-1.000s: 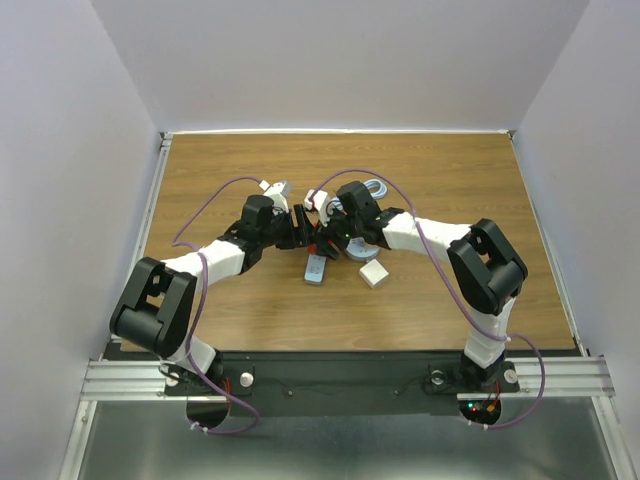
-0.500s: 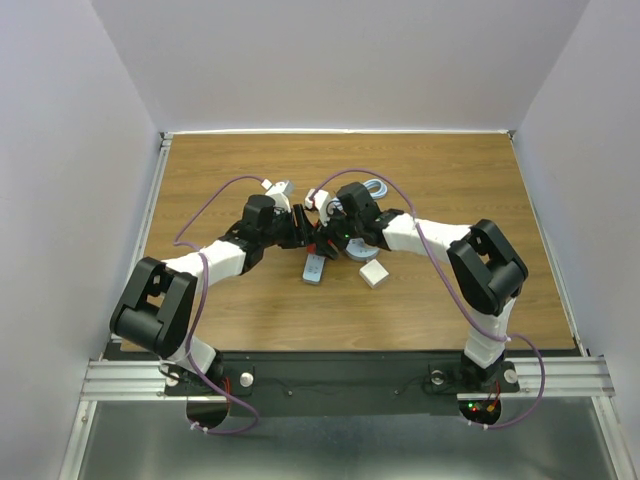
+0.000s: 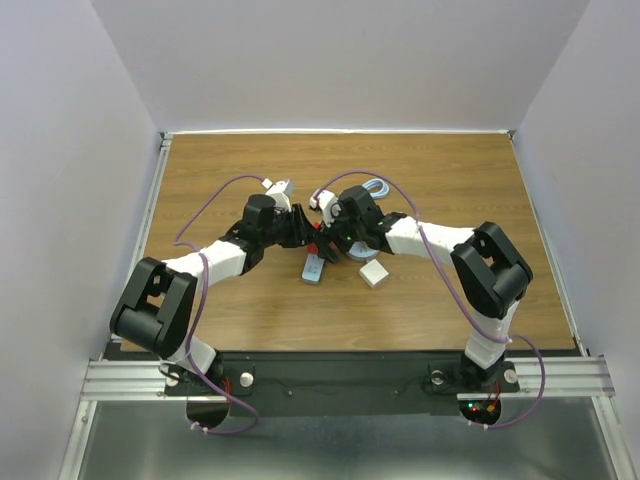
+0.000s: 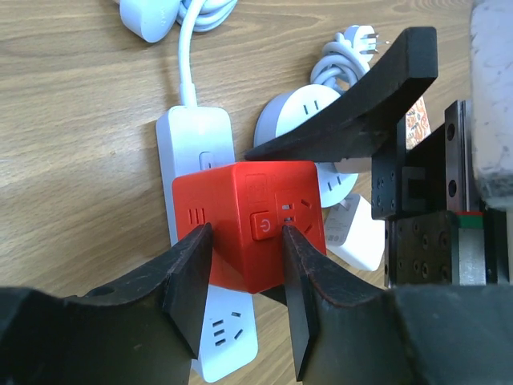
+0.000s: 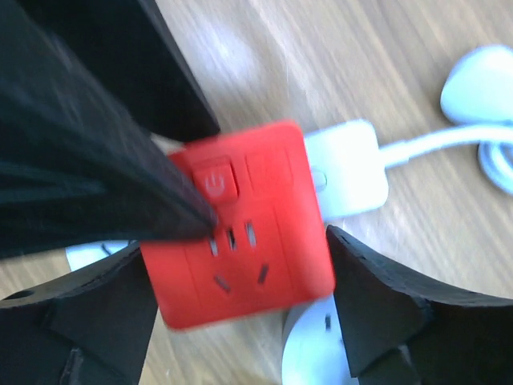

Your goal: Insert the plug

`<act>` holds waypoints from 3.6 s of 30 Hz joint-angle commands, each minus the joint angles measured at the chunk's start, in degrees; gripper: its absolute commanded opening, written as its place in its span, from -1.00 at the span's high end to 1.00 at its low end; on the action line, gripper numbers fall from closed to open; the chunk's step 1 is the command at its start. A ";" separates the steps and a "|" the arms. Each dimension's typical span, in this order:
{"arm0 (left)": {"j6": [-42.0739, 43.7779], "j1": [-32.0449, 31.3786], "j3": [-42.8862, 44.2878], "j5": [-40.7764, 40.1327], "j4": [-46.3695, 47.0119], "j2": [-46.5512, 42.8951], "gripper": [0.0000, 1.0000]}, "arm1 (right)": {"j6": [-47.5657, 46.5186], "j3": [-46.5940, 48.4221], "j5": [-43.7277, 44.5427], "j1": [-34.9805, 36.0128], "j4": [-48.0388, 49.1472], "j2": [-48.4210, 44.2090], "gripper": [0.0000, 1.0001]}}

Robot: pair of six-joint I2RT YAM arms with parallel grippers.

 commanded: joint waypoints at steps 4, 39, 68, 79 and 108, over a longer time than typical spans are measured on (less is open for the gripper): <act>4.09 -0.32 -1.83 -3.79 -9.06 3.30 0.39 | 2.38 -1.23 0.98 0.14 -0.29 -4.46 -0.72; 4.79 -0.50 -1.39 -3.35 -10.73 3.83 0.52 | 0.45 0.09 -4.48 -1.53 7.09 -1.29 0.05; 4.09 -2.17 -4.91 -4.23 -10.11 6.29 0.99 | 1.32 -9.58 -4.39 -0.04 6.39 -1.21 0.99; 3.21 -2.43 -6.66 -3.17 -8.45 8.14 1.00 | 3.52 -12.30 -3.77 1.10 6.30 1.16 0.99; -1.71 -4.54 -12.20 -2.03 -5.45 8.67 1.00 | 8.44 -10.02 -2.01 2.60 1.82 9.51 0.99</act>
